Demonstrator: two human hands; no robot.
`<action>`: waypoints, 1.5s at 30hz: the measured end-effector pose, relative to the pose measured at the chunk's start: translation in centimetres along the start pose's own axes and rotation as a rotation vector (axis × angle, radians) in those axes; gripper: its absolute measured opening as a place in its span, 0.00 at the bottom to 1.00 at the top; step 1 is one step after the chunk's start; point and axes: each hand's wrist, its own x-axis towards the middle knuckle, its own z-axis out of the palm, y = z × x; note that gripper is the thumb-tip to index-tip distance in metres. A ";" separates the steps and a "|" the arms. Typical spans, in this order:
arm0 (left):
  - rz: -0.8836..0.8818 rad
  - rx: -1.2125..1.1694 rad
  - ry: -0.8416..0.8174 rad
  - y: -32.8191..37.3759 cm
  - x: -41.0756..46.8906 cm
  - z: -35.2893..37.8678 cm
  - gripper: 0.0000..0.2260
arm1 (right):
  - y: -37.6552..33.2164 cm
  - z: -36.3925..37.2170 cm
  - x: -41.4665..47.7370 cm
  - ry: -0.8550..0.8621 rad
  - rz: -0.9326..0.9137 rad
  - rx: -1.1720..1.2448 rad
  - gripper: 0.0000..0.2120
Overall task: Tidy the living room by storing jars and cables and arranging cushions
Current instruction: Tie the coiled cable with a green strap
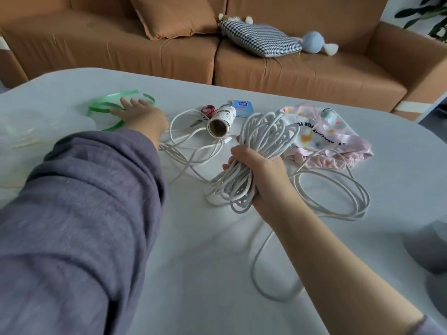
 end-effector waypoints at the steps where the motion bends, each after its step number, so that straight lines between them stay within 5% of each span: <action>1: -0.009 -0.011 0.000 -0.1 0.1 0.1 0.30 | 0.0 -0.1 -0.1 0.000 0.004 0.004 0.03; 8: 0.068 0.019 0.422 -0.4 0.1 1.0 0.15 | 0.1 -0.2 -0.2 -0.011 0.011 0.021 0.05; 16: 0.405 -0.449 0.817 4.3 -5.7 -4.5 0.12 | -0.9 -0.4 -1.3 0.024 0.031 0.127 0.05; 24: 0.605 -0.903 0.716 3.2 -14.6 -4.1 0.07 | -1.4 -3.2 -3.3 -0.009 -0.010 0.094 0.05; 28: 0.759 -1.123 0.512 0.3 -17.8 -2.1 0.05 | -0.9 -3.9 -3.6 0.117 -0.081 -0.009 0.10; 42: 0.617 -1.445 0.053 -3.0 -21.2 1.7 0.06 | -0.3 -2.9 -4.7 0.201 -0.676 -1.430 0.09; 45: 0.575 -1.501 0.004 -3.3 -20.7 1.4 0.06 | 0.3 -3.1 -4.8 0.172 -0.673 -1.660 0.12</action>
